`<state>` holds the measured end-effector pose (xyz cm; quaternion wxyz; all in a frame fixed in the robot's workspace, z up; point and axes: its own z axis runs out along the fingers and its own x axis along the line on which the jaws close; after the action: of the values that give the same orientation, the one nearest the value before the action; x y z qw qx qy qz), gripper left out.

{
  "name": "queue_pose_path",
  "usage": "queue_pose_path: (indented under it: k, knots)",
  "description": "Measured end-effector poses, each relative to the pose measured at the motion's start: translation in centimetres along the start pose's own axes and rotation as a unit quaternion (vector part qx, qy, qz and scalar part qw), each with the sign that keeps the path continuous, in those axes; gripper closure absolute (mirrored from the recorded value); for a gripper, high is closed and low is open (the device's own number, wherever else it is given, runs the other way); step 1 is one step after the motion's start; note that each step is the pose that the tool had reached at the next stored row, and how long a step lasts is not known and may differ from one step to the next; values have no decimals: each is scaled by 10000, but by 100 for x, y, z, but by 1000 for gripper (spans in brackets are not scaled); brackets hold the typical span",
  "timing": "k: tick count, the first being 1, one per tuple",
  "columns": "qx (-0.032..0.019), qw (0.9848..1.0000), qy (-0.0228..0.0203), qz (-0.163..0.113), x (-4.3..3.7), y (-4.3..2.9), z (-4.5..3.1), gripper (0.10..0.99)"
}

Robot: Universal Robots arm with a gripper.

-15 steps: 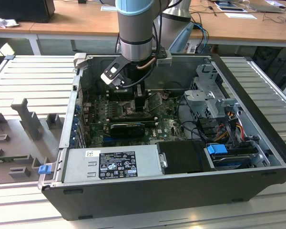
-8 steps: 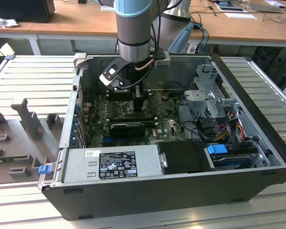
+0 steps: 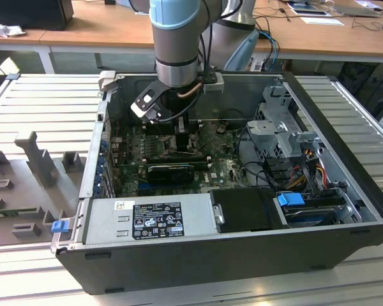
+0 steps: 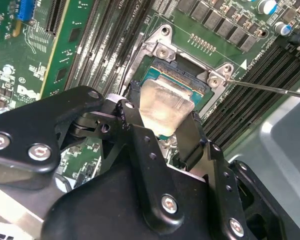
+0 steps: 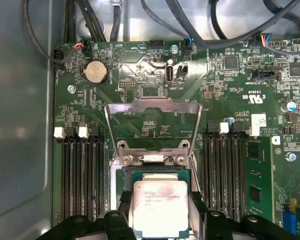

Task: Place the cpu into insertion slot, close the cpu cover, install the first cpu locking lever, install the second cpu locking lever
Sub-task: 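Place the cpu into insertion slot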

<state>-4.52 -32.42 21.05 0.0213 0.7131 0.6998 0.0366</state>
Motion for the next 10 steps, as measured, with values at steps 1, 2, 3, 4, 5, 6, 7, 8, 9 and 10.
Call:
queue_pose_path:
  k: [1, 2, 3, 4, 5, 6, 7, 8, 9, 10]
  knots:
    - [0, 10000, 0, 0, 0, -1, 14, 561]
    - [0, 10000, 2, -24, 1, -2, 23, 561]
    - [2, 10000, 7, -87, 1, -3, 33, 561]
    - [3, 9999, 10, -121, 2, -4, 38, 561]
    - [3, 9999, 13, -151, 8, -7, 54, 561]
    - [3, 9999, 12, -139, 30, -8, 64, 561]
    - [2, 9999, 12, -126, 32, -8, 73, 561]
    - [2, 10000, 9, -66, 31, -12, 84, 561]
    - [1, 10000, 11, -66, 31, -12, 86, 561]
    - [2, 10000, 10, -66, 31, -12, 87, 561]
